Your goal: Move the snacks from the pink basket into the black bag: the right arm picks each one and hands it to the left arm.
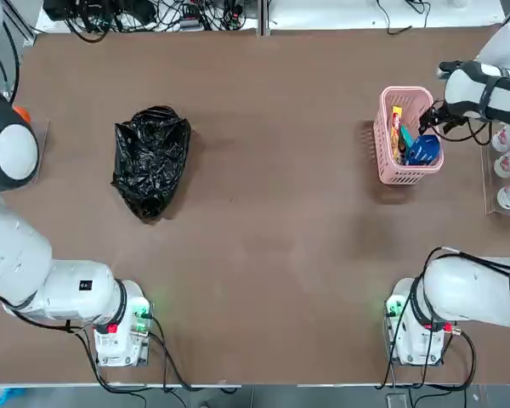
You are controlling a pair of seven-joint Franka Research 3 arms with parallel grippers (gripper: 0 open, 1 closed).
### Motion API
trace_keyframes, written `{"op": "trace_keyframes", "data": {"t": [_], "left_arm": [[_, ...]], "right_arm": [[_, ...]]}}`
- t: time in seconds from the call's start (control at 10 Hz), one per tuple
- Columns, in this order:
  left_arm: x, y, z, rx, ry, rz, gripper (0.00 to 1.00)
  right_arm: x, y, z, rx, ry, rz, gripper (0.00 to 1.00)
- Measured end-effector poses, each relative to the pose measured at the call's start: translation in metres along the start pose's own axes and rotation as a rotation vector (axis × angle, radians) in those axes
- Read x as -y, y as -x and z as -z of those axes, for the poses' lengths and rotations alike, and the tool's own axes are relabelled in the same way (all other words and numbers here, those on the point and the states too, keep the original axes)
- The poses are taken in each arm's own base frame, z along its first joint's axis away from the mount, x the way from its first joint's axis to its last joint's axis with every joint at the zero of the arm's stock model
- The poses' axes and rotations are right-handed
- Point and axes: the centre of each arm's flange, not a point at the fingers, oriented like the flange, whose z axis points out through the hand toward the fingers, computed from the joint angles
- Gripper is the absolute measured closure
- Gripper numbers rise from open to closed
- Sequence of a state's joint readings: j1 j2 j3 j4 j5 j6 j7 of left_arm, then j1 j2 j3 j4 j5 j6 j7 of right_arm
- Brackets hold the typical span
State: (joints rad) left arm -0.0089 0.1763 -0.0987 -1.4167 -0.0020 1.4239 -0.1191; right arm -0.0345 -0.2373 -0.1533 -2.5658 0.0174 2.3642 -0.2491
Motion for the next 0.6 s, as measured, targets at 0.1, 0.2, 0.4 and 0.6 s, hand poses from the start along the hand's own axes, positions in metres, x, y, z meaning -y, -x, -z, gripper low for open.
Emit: {"op": "trace_keyframes", "data": {"t": [0.1,0.2,0.4,0.6], "left_arm": [[0.001,-0.001,-0.002,0.003,0.000,0.003,0.00],[0.003,-0.001,-0.002,0.005,0.001,0.007,0.00],[0.005,-0.001,-0.009,0.027,-0.001,0.009,0.00],[0.005,-0.001,-0.013,0.036,-0.002,0.009,0.00]], "right_arm": [[0.002,-0.001,-0.001,-0.001,0.001,0.006,0.00],[0.003,-0.002,-0.003,-0.003,0.002,0.009,0.00],[0.005,-0.002,-0.008,-0.008,0.004,0.016,0.00],[0.007,0.002,-0.019,-0.028,0.011,0.031,0.00]]}}
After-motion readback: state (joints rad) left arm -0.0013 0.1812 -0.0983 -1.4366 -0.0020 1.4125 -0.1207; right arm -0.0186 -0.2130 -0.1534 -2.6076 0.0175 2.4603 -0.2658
